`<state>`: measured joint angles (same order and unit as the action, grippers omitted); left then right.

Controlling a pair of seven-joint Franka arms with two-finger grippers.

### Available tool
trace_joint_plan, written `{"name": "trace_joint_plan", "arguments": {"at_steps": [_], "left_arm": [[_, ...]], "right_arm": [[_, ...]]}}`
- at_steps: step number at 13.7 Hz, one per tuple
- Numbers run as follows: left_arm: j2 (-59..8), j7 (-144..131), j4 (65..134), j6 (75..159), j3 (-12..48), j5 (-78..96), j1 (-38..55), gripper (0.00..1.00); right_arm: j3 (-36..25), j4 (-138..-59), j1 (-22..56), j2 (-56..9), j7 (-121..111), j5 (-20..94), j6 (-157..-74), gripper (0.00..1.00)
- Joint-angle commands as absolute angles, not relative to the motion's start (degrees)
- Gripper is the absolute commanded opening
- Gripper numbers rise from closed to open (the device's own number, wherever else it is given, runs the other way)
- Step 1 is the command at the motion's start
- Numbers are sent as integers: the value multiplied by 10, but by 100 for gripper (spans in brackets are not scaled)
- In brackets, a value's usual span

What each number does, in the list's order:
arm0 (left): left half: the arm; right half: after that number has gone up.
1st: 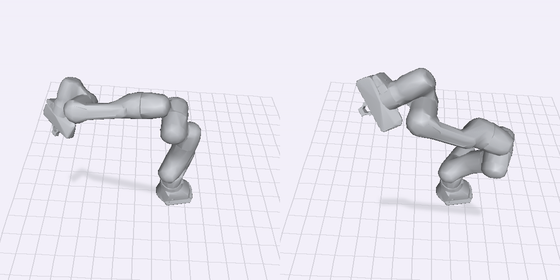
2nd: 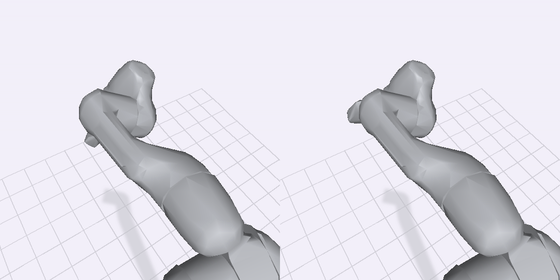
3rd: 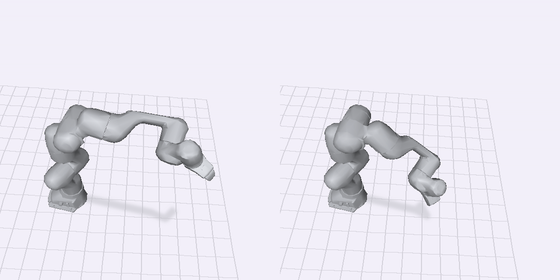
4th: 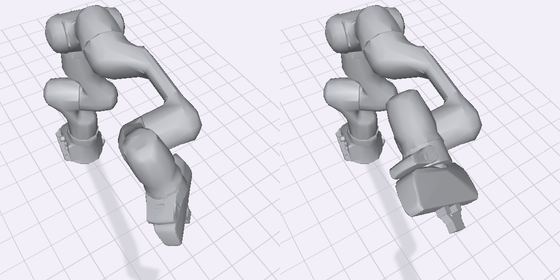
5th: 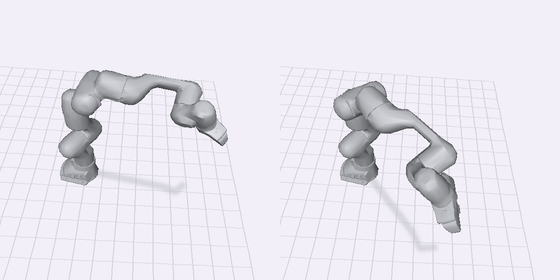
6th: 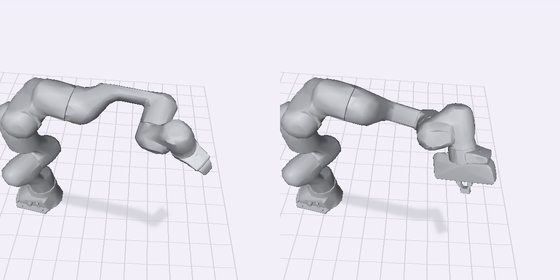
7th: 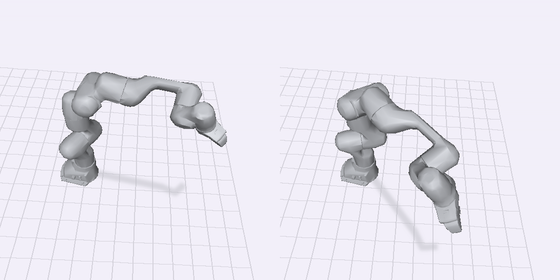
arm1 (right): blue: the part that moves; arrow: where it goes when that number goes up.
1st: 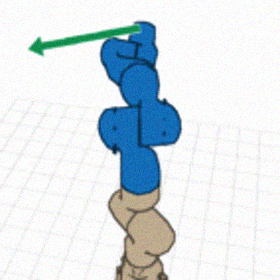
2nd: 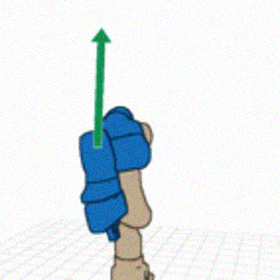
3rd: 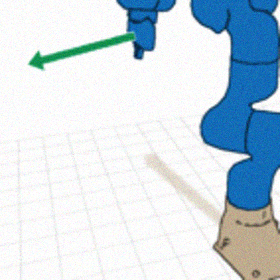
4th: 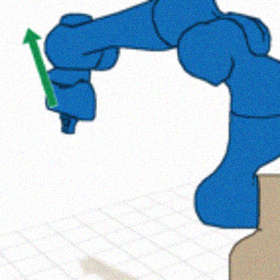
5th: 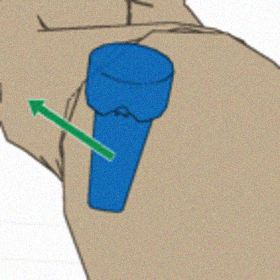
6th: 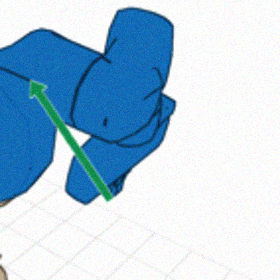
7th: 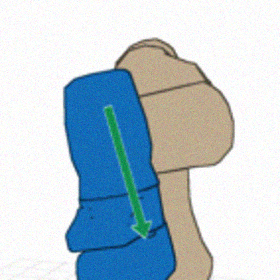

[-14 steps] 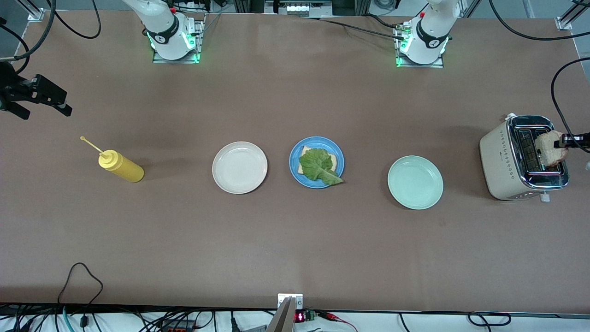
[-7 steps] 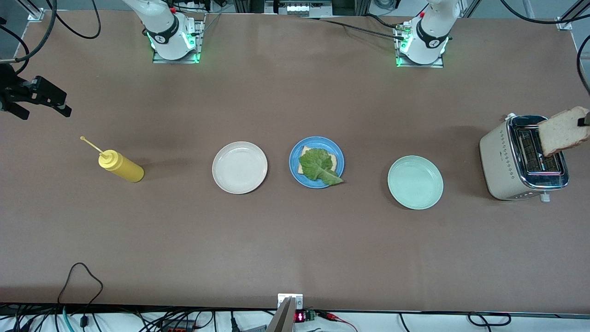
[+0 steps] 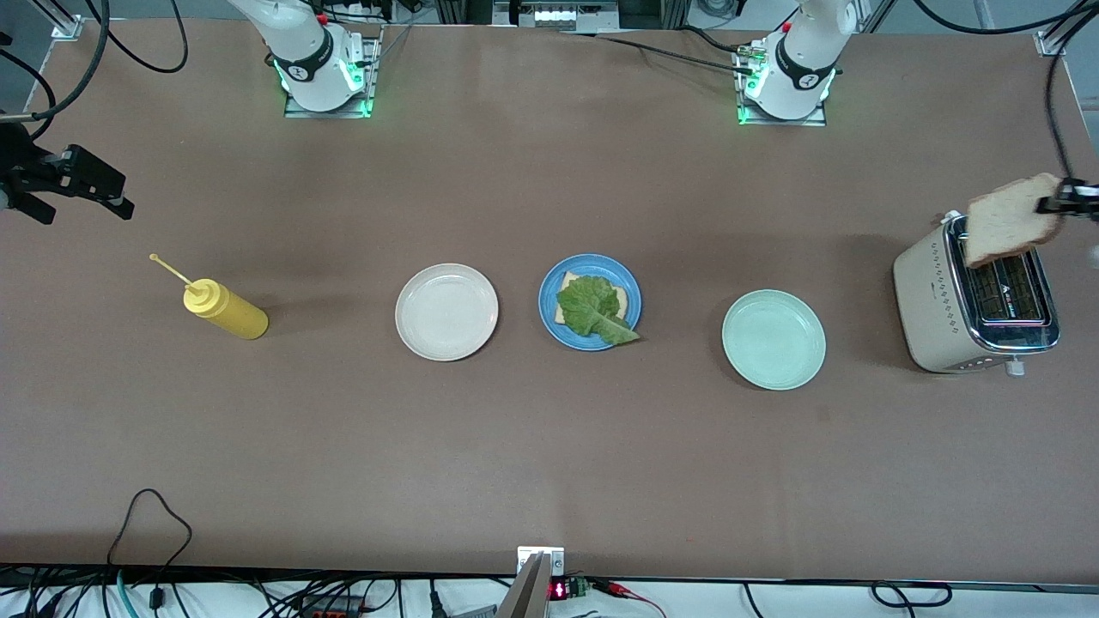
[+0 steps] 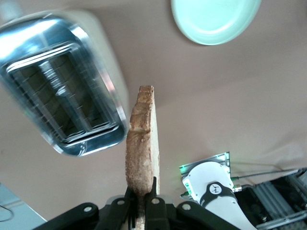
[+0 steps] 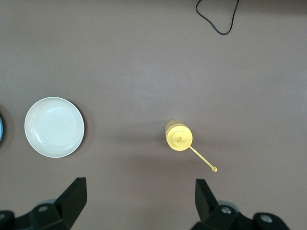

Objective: Make sandwich in blue plate with both arms
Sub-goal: 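Lift the bread out and carry it toward the blue plate with the left gripper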

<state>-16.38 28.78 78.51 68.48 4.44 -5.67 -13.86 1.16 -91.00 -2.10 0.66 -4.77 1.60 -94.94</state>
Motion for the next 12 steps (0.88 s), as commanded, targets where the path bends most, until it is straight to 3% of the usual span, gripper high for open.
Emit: {"name": "trace_joint_plan", "arguments": {"at_steps": [1,5,12], "left_arm": [[-177,289,776,669,47,-62,-64,1],[-204,160,777,706,49,9,57,1],[-301,58,787,887,49,344,89,0]], "right_arm": [[17,-911,-24,10,-40,6,-947,100],[17,-911,-24,10,-40,6,-947,100],[17,-912,-24,10,-40,6,-947,100]]}}
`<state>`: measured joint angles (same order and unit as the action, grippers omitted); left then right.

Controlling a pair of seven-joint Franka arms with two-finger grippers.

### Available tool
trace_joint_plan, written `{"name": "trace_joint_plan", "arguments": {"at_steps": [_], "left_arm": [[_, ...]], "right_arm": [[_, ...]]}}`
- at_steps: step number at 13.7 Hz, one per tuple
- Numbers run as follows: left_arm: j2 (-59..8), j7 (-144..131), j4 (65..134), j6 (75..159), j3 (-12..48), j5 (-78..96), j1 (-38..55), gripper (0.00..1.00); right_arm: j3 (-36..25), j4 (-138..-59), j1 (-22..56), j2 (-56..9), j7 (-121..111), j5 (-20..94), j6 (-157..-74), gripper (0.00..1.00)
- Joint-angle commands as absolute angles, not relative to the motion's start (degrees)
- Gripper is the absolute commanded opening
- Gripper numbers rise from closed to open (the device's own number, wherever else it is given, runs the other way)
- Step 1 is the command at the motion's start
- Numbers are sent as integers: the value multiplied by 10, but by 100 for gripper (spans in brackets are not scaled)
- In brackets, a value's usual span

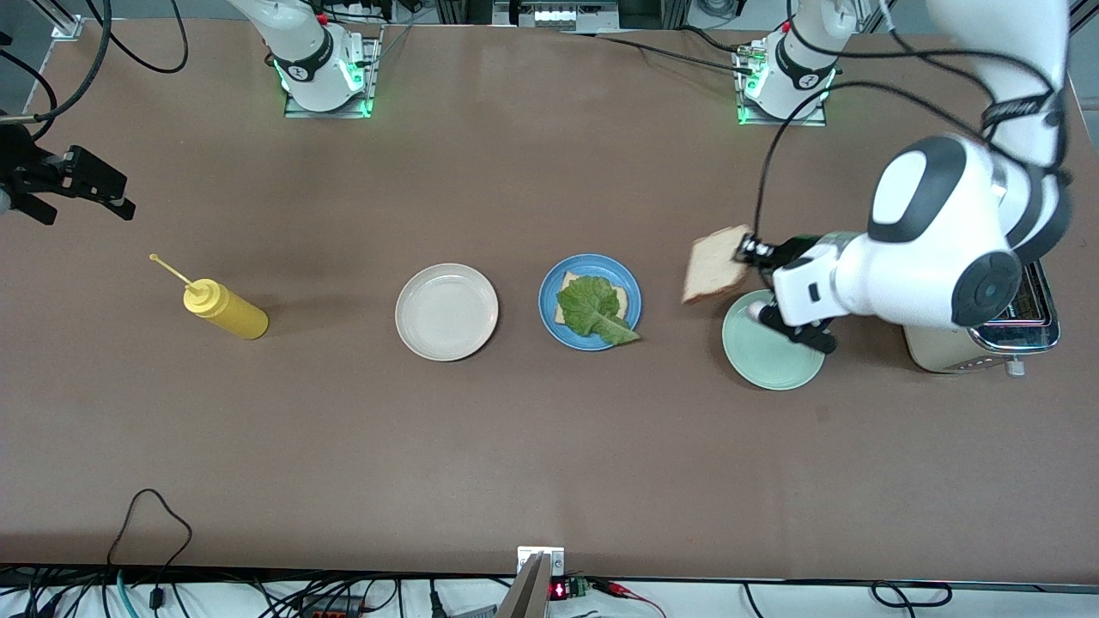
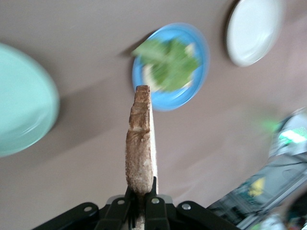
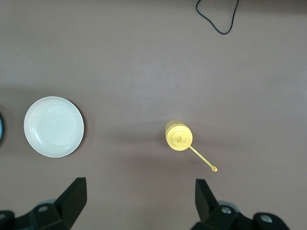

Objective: Make sandwich in blue plate with both arms
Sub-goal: 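Lift the bread out and carry it toward the blue plate with the left gripper, then lay the bread on top of the lettuce and open the left gripper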

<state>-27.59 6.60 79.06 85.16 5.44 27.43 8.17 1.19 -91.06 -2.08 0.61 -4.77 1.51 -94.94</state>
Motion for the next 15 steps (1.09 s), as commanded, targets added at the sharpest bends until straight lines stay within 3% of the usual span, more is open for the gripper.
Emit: {"name": "trace_joint_plan", "arguments": {"at_steps": [1,4,9,15], "left_arm": [[-312,60,797,925,51,383,103,0],[-323,115,853,1051,54,430,145,0],[-312,275,980,1130,54,547,142,0],[-320,310,1026,1139,54,642,144,0]], "right_arm": [[17,-912,-23,11,-40,6,-946,100],[17,-912,-23,11,-40,5,-946,100],[17,-912,-23,11,-40,6,-946,100],[17,-913,-23,11,-40,5,-946,100]]}}
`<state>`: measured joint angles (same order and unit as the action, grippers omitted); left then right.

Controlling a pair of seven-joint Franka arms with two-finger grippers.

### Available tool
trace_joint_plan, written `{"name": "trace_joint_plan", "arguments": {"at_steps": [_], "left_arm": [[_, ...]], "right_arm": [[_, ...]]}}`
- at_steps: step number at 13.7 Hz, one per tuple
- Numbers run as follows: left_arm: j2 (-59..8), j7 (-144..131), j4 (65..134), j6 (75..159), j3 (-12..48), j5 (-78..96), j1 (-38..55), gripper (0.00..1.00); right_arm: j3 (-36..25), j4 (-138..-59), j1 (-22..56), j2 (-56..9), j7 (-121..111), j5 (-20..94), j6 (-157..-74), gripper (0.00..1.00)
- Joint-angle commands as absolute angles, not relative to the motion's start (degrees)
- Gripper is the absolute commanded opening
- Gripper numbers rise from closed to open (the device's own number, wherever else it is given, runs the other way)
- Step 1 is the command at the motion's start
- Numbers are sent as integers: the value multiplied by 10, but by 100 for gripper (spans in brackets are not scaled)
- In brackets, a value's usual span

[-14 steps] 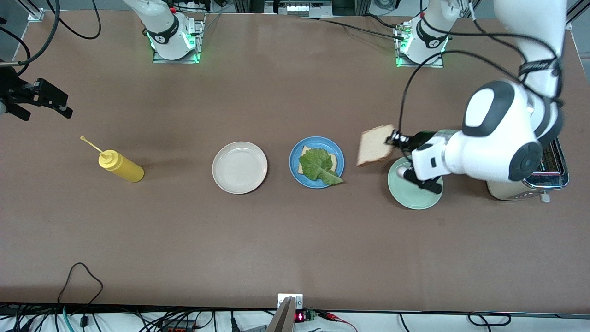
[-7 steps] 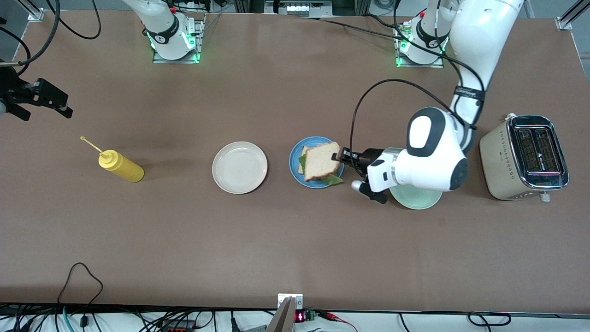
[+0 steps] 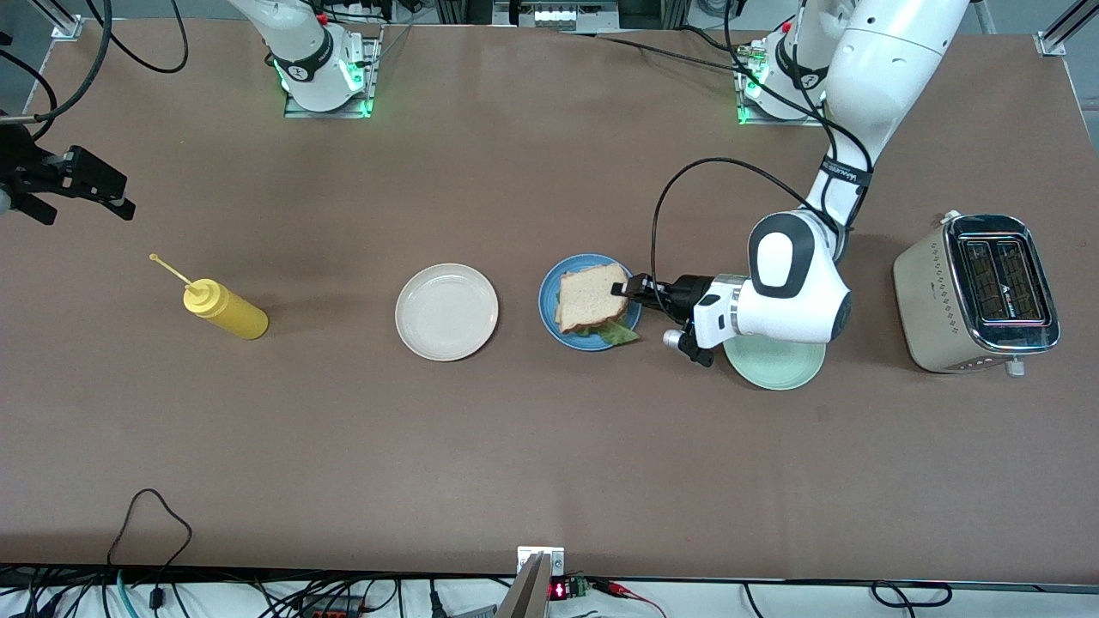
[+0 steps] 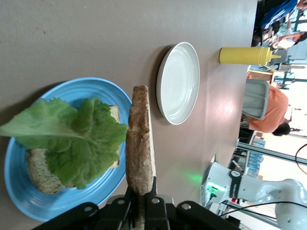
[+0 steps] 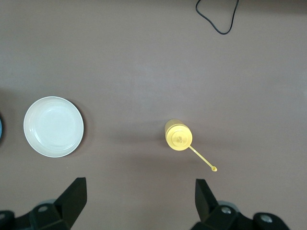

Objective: Make sandwich in blue plate with both arms
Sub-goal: 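Lay the bread on top of the lettuce and open the left gripper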

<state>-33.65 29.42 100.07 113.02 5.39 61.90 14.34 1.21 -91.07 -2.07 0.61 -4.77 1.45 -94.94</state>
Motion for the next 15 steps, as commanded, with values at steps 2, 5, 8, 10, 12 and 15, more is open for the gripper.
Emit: {"name": "trace_joint_plan", "arguments": {"at_steps": [2,5,8,10,12,15], "left_arm": [[-331,340,1028,1140,54,661,146,0],[-349,384,1032,1141,54,690,144,0],[-356,386,1031,1140,53,690,145,0],[-361,386,1031,1140,53,690,144,1],[-370,386,1029,1140,52,689,143,19],[-370,386,1030,1140,46,681,142,100]], "right_arm": [[17,-913,-22,11,-40,5,-946,100],[17,-913,-23,11,-40,5,-946,100],[17,-913,-24,11,-40,5,-947,100],[17,-913,-23,11,-40,5,-947,100],[17,-913,-24,11,-40,5,-947,100],[17,-913,-24,11,-40,6,-947,100]]}}
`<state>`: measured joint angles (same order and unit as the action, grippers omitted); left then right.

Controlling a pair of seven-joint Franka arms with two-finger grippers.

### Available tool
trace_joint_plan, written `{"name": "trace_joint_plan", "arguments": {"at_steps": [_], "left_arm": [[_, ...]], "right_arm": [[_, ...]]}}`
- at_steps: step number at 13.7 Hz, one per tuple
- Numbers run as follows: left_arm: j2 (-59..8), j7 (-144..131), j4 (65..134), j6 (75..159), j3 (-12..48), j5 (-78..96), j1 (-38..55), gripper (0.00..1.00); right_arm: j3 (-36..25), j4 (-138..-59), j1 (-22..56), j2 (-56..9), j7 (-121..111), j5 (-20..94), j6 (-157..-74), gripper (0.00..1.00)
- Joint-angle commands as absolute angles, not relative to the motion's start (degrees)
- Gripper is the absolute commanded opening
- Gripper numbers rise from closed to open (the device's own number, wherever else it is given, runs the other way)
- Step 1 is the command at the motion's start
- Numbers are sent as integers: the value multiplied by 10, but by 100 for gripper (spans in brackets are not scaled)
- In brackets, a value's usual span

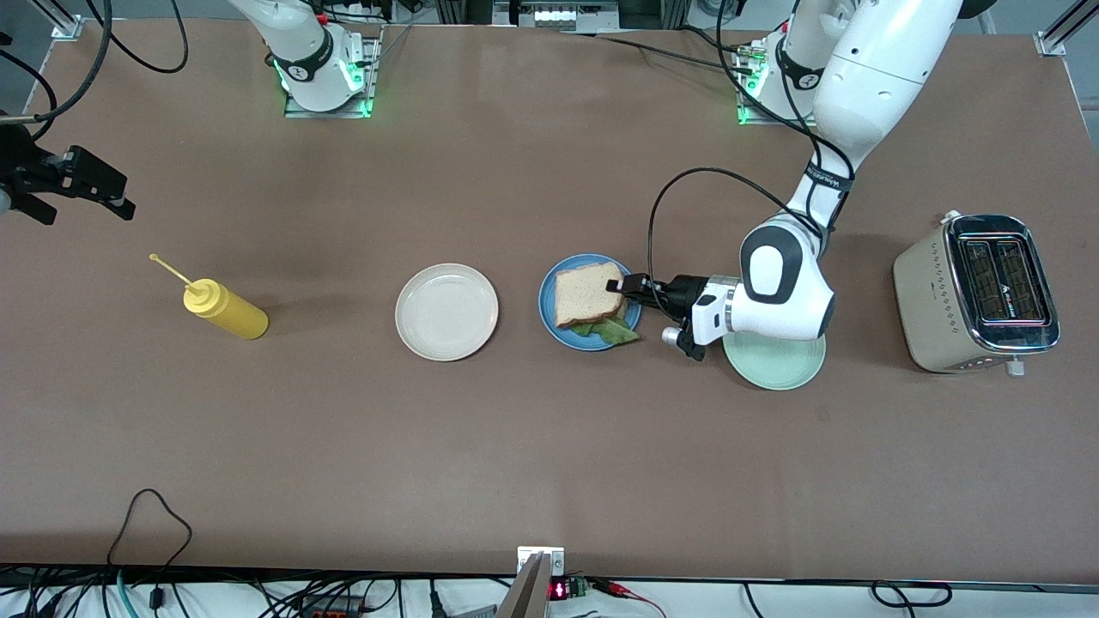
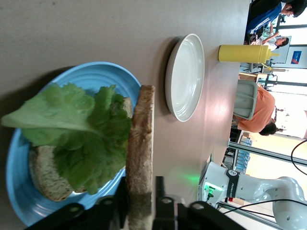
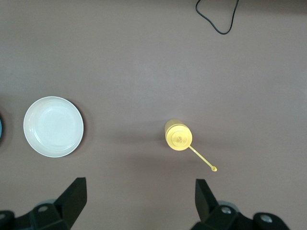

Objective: Make sandwich in blue plate with both arms
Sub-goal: 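Lay the bread on top of the lettuce and open the left gripper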

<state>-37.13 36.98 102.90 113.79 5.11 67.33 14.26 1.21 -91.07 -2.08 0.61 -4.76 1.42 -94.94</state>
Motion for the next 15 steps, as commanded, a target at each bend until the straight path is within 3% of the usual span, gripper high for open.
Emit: {"name": "trace_joint_plan", "arguments": {"at_steps": [1,4,15], "left_arm": [[-366,386,1028,1139,45,680,141,100],[-344,385,1030,1139,40,667,140,100],[-263,236,1015,1126,32,228,147,100]], "right_arm": [[17,-913,-24,11,-40,6,-947,100],[17,-912,-24,10,-40,6,-947,100],[17,-909,-24,7,-47,6,-947,100]]}}
